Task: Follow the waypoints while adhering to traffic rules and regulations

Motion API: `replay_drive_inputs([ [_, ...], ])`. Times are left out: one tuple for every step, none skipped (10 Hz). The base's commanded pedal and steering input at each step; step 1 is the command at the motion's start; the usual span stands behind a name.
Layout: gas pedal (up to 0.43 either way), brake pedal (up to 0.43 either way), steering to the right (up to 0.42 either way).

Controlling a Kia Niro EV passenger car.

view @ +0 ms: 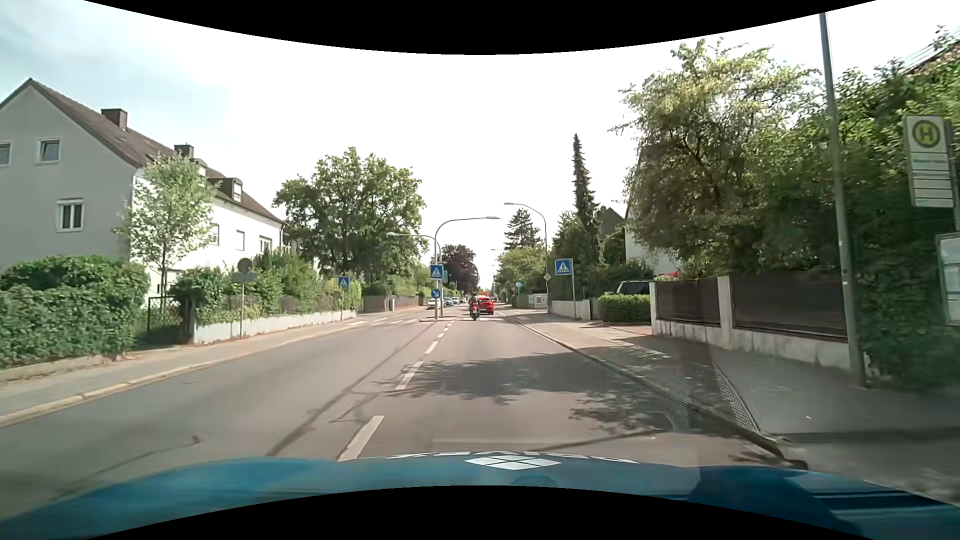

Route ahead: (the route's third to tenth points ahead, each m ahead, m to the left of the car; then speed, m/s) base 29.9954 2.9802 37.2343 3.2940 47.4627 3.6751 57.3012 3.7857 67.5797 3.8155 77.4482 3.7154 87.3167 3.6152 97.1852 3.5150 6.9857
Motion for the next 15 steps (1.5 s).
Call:
replay_drive_inputs([
  [0.000,0.067,0.017],
  [0.000,0.110,0.013],
  [0.000,0.128,0.008],
  [0.000,0.134,0.004],
  [0.000,0.134,-0.001],
  [0.000,0.140,-0.008],
  [0.000,0.140,-0.013],
  [0.000,0.146,-0.017],
  [0.000,0.152,-0.017],
  [0.000,0.159,-0.018],
  [0.000,0.165,-0.018],
  [0.000,0.171,-0.020],
  [0.000,0.171,-0.023],
  [0.000,0.177,-0.026],
  [0.000,0.177,-0.030],
])
